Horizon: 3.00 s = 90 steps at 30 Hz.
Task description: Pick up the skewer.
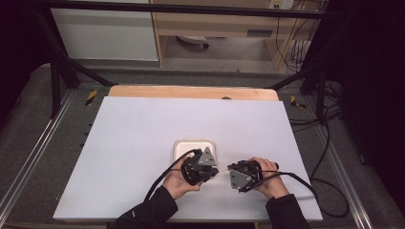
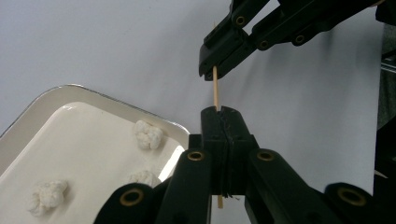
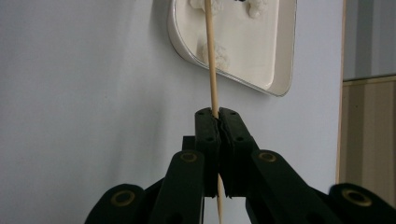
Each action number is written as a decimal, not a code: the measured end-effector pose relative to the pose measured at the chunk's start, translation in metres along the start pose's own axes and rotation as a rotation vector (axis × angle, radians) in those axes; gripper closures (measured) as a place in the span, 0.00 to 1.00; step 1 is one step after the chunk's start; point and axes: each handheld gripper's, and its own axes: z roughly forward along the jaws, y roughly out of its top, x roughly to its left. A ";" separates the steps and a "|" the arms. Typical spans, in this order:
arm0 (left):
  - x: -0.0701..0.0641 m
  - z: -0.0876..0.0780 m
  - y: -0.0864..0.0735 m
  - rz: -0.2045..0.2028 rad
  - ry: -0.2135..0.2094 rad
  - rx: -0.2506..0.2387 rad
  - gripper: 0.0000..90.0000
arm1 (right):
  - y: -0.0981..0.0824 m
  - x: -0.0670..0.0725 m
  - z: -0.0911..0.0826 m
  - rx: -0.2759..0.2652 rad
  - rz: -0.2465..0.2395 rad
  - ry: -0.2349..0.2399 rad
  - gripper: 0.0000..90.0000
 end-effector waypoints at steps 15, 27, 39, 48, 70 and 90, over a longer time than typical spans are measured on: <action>0.009 -0.004 0.003 0.009 0.039 0.077 0.73 | 0.003 -0.002 -0.002 0.039 -0.044 -0.006 0.99; 0.009 0.008 0.017 0.103 0.033 0.290 0.53 | 0.006 -0.004 -0.001 0.081 -0.069 0.012 0.99; 0.011 0.022 0.025 0.069 0.006 0.352 0.83 | 0.007 -0.004 -0.002 0.097 -0.087 0.016 0.99; 0.006 0.026 0.023 0.083 -0.002 0.332 0.98 | 0.008 -0.005 -0.003 0.094 -0.095 0.009 0.99; 0.015 0.008 0.006 0.050 0.055 0.243 0.99 | -0.010 -0.014 -0.015 0.004 0.335 -0.043 0.54; 0.028 -0.020 -0.031 -0.035 0.087 0.164 0.99 | -0.050 -0.006 -0.014 -0.024 0.924 0.011 0.11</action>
